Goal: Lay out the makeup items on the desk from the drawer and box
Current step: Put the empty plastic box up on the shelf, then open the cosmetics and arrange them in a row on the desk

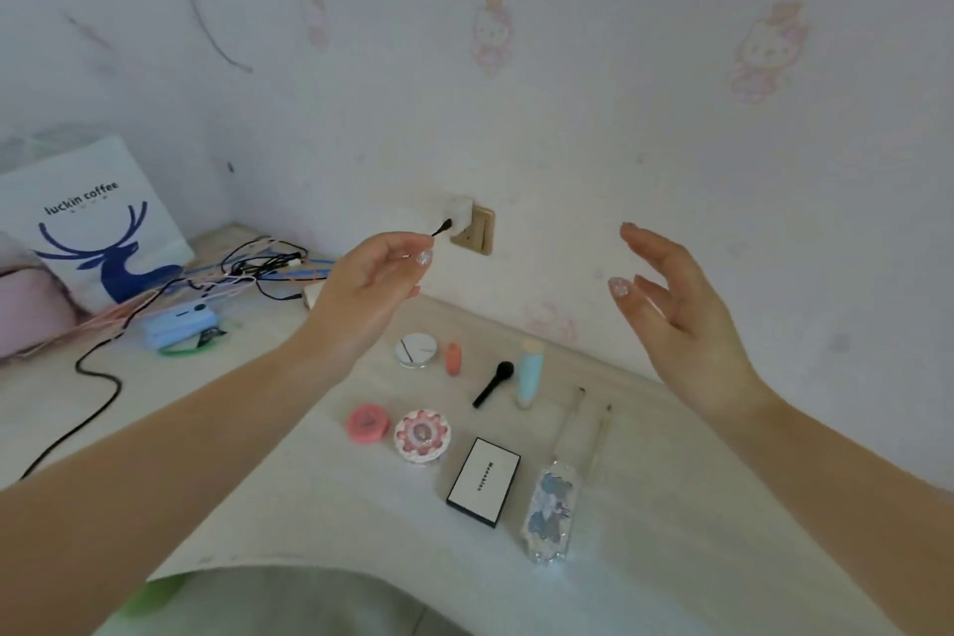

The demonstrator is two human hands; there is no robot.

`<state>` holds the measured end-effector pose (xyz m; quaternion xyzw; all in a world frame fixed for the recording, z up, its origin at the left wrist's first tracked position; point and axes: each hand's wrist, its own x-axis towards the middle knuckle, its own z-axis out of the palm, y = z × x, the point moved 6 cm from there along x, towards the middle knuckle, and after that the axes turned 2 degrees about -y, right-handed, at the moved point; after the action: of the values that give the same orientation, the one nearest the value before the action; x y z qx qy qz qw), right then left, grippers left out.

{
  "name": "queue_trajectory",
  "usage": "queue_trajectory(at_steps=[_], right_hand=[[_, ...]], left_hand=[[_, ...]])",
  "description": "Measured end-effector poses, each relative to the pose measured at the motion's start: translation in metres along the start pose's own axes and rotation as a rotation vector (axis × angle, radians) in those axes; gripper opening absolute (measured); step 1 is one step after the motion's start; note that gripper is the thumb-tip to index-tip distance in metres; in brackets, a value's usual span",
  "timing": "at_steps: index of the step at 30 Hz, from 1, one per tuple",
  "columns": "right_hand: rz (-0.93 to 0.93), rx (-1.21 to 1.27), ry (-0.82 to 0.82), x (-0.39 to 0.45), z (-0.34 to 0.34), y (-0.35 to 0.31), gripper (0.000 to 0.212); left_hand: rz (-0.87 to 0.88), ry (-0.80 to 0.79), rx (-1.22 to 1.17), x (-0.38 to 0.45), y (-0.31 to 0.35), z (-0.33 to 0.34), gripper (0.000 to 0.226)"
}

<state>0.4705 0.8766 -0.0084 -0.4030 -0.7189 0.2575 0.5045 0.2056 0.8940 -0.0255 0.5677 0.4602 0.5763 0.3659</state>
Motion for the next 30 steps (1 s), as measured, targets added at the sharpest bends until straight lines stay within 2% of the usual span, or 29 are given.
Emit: queue_trajectory(at_steps=[10,15,18,22,25,27,30], right_hand=[[0.219,-0.066,-0.013,0.041,0.158,0.052,0.039],[0.405,-0.091,-0.007,0.050,0.209,0.079,0.038],[0.422,-0.155,-0.030,0.051,0.227,0.094,0.040],[0.385,-0.386,-0.192,0.066,0.251,0.125,0.047],[0.290,-0.559,-0.366,0.085,0.271,0.151,0.056],[0.178,-0.715,-0.501,0.098,0.289,0.174,0.062],[0.057,-1.044,-0.714,0.110,0.314,0.209,0.070]], left_hand=[[-0.189,-0.151,0.060,0.063,-0.118,-0.106,0.016],[-0.298,-0.237,0.084,0.087,-0.175,-0.132,0.016],[-0.345,-0.272,0.098,0.090,-0.203,-0.130,0.016],[-0.371,-0.313,0.147,0.092,-0.241,-0.117,0.017],[-0.344,-0.353,0.221,0.100,-0.268,-0.106,0.024],[-0.275,-0.420,0.364,0.107,-0.291,-0.096,0.035],[-0.134,-0.511,0.591,0.118,-0.319,-0.077,0.064]])
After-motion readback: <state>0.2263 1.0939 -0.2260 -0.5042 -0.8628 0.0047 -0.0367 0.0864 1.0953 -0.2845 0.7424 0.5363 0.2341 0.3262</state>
